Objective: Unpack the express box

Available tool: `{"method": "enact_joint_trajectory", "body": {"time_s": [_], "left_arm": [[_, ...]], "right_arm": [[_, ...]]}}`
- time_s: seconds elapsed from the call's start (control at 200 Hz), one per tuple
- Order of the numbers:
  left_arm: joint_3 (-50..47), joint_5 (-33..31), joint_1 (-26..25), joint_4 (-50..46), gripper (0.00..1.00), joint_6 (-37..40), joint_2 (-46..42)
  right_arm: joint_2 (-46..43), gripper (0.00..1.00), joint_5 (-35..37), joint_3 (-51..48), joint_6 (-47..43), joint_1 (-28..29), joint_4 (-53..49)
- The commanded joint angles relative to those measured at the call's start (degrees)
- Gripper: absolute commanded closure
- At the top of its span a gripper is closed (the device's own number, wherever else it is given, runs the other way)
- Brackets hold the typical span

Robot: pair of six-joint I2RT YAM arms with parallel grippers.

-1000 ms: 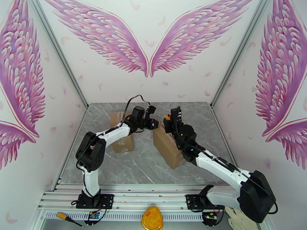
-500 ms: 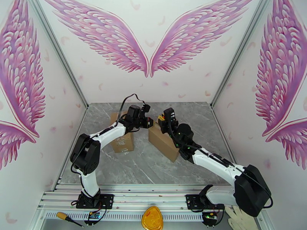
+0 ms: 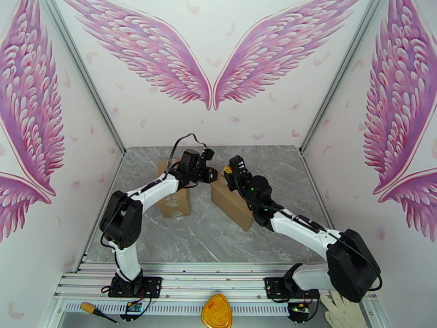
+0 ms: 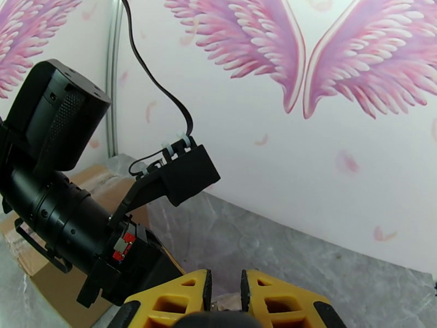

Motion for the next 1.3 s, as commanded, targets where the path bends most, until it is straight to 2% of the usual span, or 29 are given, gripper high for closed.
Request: {"method": "enact_joint_trajectory", "body": {"time_s": [0.0,0.37,0.59,0.735,0.974,1.294], "left_arm": [[1.63,-0.58,0.12,-3.89,1.0,1.48,1.21],[3.04,-2.34,0.94,-5.02,1.0,1.78,2.36],[3.4,-1.76,2.06,-5.41,1.0,2.2,2.27],[3.9,-0.39,2.07,-5.52,1.0,2.96,2.51],[4.89,2.44,1.29,-7.68,1.0,5.36,3.57],[5.67,1.26,0.27,-9.9,1.0,7.1,3.94]], "right_arm": [[1.0,1.0,-0.88,0.87,-1.5,-0.5,1.62],[-4.11,1.0,-2.17,-2.02,-3.33,-0.54,-4.33],[-11.07,1.0,-0.86,-5.46,-4.47,-1.05,-9.18],[-12.63,1.0,-0.5,-7.25,-5.11,-1.39,-10.24],[-10.68,1.0,-4.8,-4.39,-4.79,-1.54,-5.81],[-2.9,1.0,-9.08,1.48,-5.29,-1.52,-1.7]]}}
